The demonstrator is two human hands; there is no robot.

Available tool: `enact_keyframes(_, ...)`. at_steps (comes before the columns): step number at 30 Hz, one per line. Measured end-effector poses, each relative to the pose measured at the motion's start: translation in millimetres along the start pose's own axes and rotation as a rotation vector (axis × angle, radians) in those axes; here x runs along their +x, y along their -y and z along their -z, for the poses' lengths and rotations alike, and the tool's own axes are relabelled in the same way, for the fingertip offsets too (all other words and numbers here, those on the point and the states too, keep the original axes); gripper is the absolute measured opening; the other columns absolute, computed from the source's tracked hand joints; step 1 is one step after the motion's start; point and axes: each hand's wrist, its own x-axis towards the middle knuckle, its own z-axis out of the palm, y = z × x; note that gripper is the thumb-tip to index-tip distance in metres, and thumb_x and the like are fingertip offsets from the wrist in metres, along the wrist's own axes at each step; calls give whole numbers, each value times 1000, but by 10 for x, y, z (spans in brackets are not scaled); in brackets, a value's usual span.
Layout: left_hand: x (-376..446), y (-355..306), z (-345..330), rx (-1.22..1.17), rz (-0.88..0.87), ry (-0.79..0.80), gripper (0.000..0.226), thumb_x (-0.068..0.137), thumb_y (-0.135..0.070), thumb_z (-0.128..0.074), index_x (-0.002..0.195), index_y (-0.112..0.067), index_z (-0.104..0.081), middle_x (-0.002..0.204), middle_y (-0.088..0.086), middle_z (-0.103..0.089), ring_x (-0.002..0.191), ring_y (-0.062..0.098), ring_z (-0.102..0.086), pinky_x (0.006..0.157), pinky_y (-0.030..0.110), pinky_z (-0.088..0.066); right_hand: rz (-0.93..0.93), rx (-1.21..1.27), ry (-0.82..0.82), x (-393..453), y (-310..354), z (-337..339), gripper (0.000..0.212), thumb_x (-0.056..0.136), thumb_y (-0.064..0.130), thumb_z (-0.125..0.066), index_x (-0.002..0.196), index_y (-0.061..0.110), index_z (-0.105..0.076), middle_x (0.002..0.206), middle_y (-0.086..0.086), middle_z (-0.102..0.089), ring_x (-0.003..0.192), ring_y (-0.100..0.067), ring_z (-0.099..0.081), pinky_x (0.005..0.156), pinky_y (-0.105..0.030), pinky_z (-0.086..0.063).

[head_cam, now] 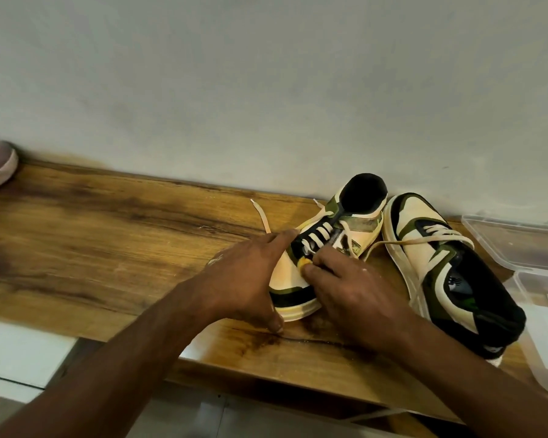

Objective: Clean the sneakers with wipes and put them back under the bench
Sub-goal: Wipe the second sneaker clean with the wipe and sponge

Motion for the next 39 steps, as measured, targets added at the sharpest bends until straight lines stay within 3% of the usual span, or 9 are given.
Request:
enact_keyframes(2, -3, 14, 4, -7, -4, 12, 146, 56, -49, -99, 163, -41, -1, 167, -11, -30, 146, 19, -37, 114, 37, -40, -17, -27, -18, -8, -117, 95, 24, 100, 18, -57, 125, 17, -57, 108, -1, -57, 86, -14, -60, 66, -28, -53)
enact_keyframes(6, -4, 32, 20, -9, -7, 32, 144, 58, -47, -99, 163, -41, -1, 168, -11, -27, 147, 19, -34, 116, 36, -36, -80, -194, -163, 20, -272, 153, 30, 92, 6, -73, 122, 4, -69, 106, -9, -61, 80, -20, -60, 63, -28, -54)
enact_keyframes(13, -11, 107, 43, 9, -19, 54, 143, 58, -41, -100, 162, -43, -1, 166, -9, -32, 145, 18, -37, 111, 34, -38, 52, -54, 13, -52, 95, -53, 42, 93, 29, -73, 130, 14, -60, 117, -1, -56, 93, -9, -57, 74, -20, -56)
enact_keyframes(18, -25, 105, 81, 6, -5, 69, 142, 60, -40, -100, 162, -44, -1, 168, -9, -29, 148, 19, -33, 114, 37, -37, -145, -209, -172, 20, -196, 90, 31, 92, 7, -71, 122, 5, -68, 111, -9, -59, 81, -18, -59, 64, -22, -46)
enact_keyframes(21, -29, 75, 78, 13, -5, 65, 140, 61, -41, -99, 162, -44, -2, 167, -10, -30, 147, 19, -35, 111, 35, -38, -231, -147, -249, 48, -196, 75, 23, 93, 4, -71, 117, 5, -70, 108, -8, -58, 77, -20, -57, 61, -29, -52)
enact_keyframes(28, -25, 86, 47, -12, -9, 48, 141, 57, -40, -101, 160, -44, -5, 164, -10, -35, 144, 18, -39, 109, 35, -41, -10, -102, -67, -56, 98, -75, 40, 89, 14, -76, 127, 9, -65, 115, -6, -59, 89, -15, -61, 68, -19, -51)
enact_keyframes(31, -32, 93, 69, -42, -6, 70, 143, 57, -37, -102, 160, -45, -3, 165, -9, -34, 145, 18, -37, 112, 36, -41, -70, -178, -104, -20, -17, -22, 38, 91, 13, -70, 129, 8, -63, 115, -7, -59, 89, -17, -62, 69, -23, -55)
enact_keyframes(35, -32, 70, 79, -33, 7, 88, 142, 58, -37, -101, 161, -45, -3, 167, -9, -30, 148, 19, -34, 115, 38, -39, -273, -171, -239, 54, -236, 92, 32, 85, -3, -74, 116, 5, -69, 109, -10, -60, 79, -22, -59, 64, -24, -41)
enact_keyframes(39, -17, 64, 42, 1, 19, 69, 144, 57, -41, -101, 161, -44, -1, 167, -8, -31, 147, 21, -36, 114, 40, -41, -176, -78, -165, 1, -19, -41, 35, 89, 6, -74, 123, 11, -69, 114, -5, -62, 88, -18, -63, 71, -18, -49)
